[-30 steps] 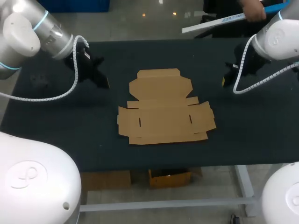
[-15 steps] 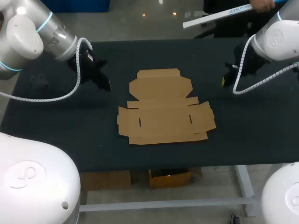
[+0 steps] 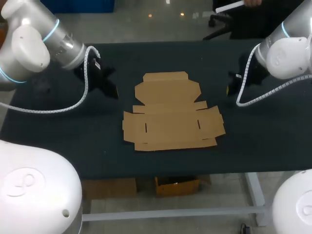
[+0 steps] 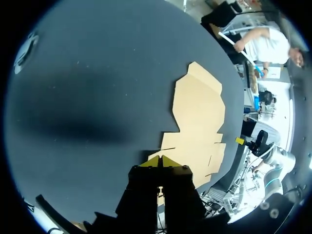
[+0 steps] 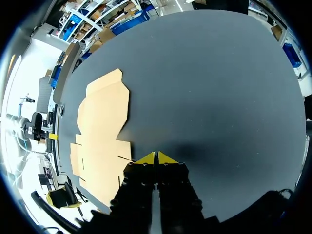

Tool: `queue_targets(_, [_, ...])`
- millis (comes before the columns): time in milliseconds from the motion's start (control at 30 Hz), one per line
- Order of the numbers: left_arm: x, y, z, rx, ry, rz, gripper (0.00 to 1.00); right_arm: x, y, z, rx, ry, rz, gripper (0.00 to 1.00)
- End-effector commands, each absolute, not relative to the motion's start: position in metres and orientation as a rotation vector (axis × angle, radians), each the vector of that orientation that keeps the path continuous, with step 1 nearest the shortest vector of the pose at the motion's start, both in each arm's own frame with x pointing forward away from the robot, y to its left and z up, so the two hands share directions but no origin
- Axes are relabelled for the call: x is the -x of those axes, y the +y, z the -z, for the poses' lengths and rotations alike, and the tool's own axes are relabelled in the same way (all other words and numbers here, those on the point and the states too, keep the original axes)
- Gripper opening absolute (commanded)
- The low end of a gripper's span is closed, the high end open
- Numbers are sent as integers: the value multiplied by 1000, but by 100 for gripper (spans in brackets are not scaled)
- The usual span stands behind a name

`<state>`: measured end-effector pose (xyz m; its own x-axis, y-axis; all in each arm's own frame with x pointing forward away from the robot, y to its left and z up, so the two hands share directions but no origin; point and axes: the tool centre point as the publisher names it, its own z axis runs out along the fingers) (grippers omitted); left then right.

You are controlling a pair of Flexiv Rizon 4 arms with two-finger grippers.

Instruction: Assemble the packaging by folding the flat box into shape, placing the metal phone stand inside, and closing the box properly

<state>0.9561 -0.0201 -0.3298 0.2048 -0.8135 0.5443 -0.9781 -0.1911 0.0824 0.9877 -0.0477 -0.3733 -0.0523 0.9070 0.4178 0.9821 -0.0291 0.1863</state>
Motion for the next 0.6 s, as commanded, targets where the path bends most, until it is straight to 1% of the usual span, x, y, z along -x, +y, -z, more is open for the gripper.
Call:
queue_targets(33, [-956, -25, 339, -2075, -1666, -556, 0, -982, -47, 382, 2047, -2058, 691, 0])
queue_targets(600, [-952, -37, 364, -2060, -1707, -607, 0, -987, -38, 397, 2011, -2053, 700, 0])
